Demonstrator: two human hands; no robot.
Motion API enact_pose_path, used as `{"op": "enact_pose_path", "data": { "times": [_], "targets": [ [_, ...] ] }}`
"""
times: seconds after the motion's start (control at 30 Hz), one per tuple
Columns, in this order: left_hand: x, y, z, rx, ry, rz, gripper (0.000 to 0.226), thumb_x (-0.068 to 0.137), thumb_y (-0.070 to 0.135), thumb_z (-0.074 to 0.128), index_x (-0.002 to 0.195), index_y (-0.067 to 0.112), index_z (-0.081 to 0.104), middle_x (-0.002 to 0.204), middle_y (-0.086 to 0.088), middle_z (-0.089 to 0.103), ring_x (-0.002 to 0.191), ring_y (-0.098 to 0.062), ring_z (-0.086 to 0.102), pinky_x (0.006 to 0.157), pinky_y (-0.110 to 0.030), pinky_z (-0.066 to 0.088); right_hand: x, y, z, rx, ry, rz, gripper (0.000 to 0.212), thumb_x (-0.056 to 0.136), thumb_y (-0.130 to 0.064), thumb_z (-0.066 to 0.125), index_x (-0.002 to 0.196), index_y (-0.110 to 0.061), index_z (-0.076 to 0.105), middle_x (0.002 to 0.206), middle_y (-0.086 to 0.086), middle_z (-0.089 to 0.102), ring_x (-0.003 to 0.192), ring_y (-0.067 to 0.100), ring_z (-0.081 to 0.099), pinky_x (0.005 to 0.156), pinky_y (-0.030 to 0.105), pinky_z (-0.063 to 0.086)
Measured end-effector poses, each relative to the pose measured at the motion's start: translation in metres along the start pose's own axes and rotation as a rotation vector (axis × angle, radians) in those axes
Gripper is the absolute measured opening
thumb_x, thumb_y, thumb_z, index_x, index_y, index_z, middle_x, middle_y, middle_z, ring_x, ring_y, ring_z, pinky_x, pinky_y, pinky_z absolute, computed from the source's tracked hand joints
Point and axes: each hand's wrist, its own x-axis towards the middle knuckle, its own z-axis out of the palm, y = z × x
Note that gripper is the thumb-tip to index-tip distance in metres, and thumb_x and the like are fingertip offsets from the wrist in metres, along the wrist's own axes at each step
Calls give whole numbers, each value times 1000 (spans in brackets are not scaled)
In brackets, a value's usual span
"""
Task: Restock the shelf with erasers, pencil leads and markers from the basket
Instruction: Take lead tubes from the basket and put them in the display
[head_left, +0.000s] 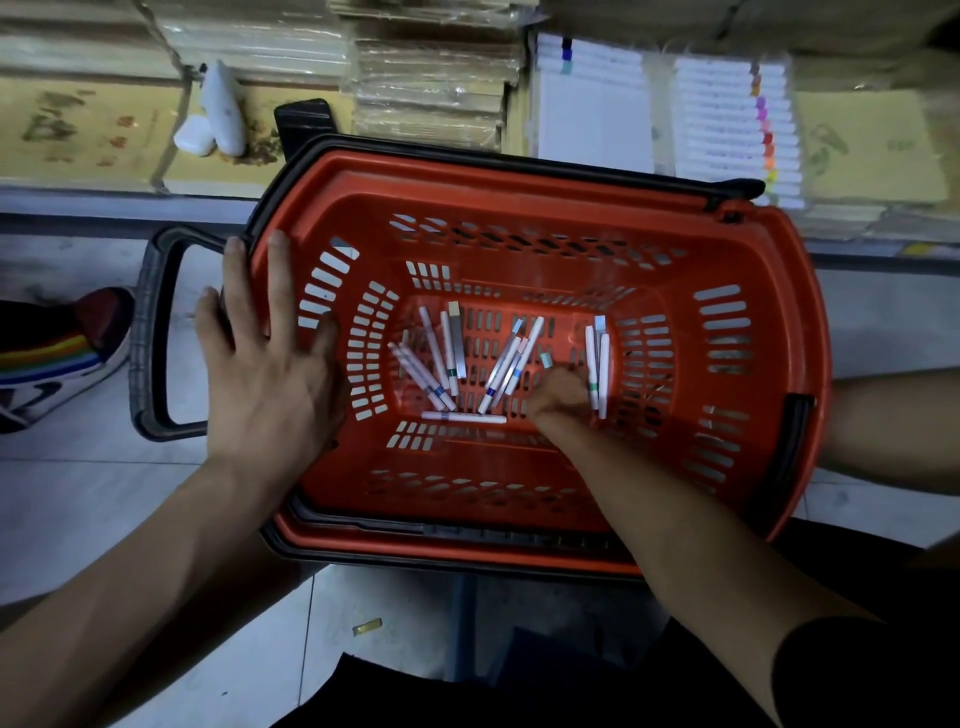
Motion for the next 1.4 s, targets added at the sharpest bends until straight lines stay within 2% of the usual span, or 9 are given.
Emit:
{"op": "enact_pose_path", "data": {
  "times": [0.13, 0.23, 0.63, 0.73, 0.9, 1.13, 1.23, 1.33, 1.4],
  "targets": [
    [2, -1, 4, 30, 5, -7, 42, 86, 28, 72, 121, 4, 66, 168, -28, -6, 152, -57, -2, 113, -71, 19, 7, -2, -29, 86, 320, 14, 29, 96, -14, 48, 116, 1, 64, 109, 23, 67, 92, 40, 71, 75, 41, 54],
    [4, -2, 6, 44, 15, 1, 46, 84, 28, 74, 123, 4, 66, 168, -28, -6, 152, -57, -3, 113, -72, 19, 17, 1, -63, 62, 274, 49, 29, 101, -24, 53, 120, -7, 64, 119, 14, 68, 105, 33, 70, 82, 37, 54],
    [1, 1, 7, 35, 38, -8, 42, 84, 24, 73, 119, 2, 67, 168, -30, -5, 151, -60, 1, 111, -71, 22, 43, -5, -85, 27, 228, 61, 26, 97, -19, 59, 115, -4, 71, 122, 17, 70, 117, 34, 65, 95, 40, 51],
    [3, 0, 8, 49, 35, -9, 41, 84, 24, 73, 119, 2, 67, 168, -30, -6, 151, -59, 0, 111, -71, 22, 39, -1, -85, -27, 244, -63, 35, 97, -33, 58, 115, -4, 66, 117, 18, 71, 109, 38, 68, 88, 40, 52],
    [6, -2, 8, 47, 34, -5, 44, 86, 28, 72, 122, 5, 67, 168, -28, -7, 151, -58, -2, 112, -71, 20, 33, 21, -84, -206, 276, -475, 34, 95, -32, 50, 113, -3, 50, 112, 21, 57, 83, 44, 66, 64, 45, 46],
    [4, -1, 8, 57, 41, -5, 43, 89, 30, 70, 123, 5, 67, 168, -29, -6, 151, -58, -2, 112, -70, 19, 16, 4, -90, -209, 148, -639, 29, 99, -22, 49, 119, -2, 43, 87, 21, 70, 76, 43, 67, 59, 38, 34],
    [4, -1, 8, 62, 37, -7, 46, 87, 32, 71, 126, 6, 66, 168, -29, -6, 151, -58, -2, 112, -69, 19, 2, -10, -81, -23, 151, -566, 27, 102, -18, 45, 122, -2, 42, 82, 18, 68, 75, 42, 67, 56, 38, 32],
    [5, -2, 8, 52, 34, -4, 49, 85, 32, 74, 125, 5, 66, 168, -29, -5, 151, -59, -2, 111, -70, 19, -9, -29, -71, 195, 26, -283, 36, 105, -12, 39, 139, 1, 38, 98, 18, 61, 93, 36, 65, 63, 35, 39],
    [5, -2, 8, 53, 32, -5, 48, 84, 32, 74, 123, 5, 66, 168, -29, -5, 151, -59, -3, 111, -71, 19, -4, -37, -51, 339, -84, -96, 45, 105, -12, 39, 149, -3, 31, 105, 19, 61, 83, 30, 62, 58, 30, 38]
  ]
}}
